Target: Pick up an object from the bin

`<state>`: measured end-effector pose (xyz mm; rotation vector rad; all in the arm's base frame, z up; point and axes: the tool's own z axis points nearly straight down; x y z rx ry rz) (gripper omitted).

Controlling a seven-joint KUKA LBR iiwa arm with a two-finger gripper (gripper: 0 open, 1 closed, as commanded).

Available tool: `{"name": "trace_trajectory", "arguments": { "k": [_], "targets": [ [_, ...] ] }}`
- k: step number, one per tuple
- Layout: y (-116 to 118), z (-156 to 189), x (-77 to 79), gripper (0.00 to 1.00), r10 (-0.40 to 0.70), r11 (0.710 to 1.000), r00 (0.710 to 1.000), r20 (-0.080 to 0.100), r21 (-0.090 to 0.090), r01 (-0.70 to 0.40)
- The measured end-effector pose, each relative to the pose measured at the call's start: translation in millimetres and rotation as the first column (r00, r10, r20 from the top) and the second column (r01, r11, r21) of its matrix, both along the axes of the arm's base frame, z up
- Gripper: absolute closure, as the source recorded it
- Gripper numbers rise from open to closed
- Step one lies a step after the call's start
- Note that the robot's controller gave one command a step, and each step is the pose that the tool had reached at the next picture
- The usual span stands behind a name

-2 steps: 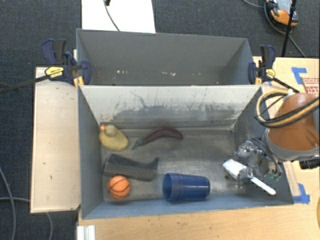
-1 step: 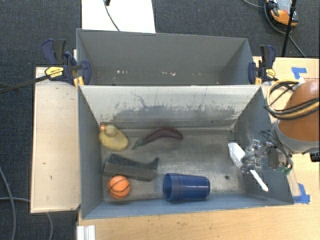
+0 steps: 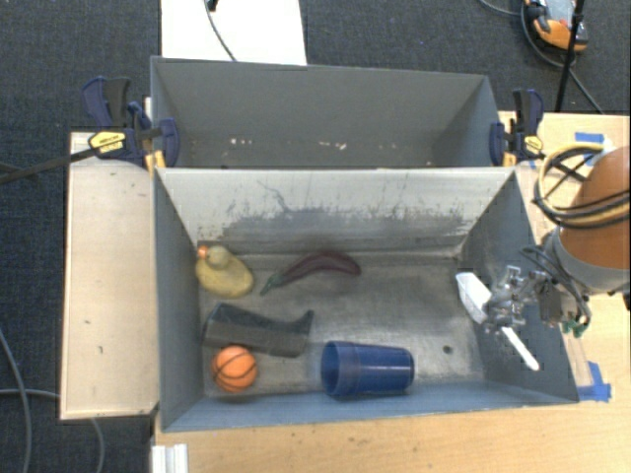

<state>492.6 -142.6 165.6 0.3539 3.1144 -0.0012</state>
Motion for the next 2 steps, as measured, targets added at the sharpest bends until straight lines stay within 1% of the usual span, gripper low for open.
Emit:
{"name": "trace_trajectory", "arguments": {
  "k": [1,2],
  "targets": [
    [6,28,-8.3,1.0,0.004,1.0,1.0,-0.01,0.003,-0.004],
    [7,63,-4.7,1.0,0.011,1.0,1.0,0.0,0.0,-0.011]
  ]
}}
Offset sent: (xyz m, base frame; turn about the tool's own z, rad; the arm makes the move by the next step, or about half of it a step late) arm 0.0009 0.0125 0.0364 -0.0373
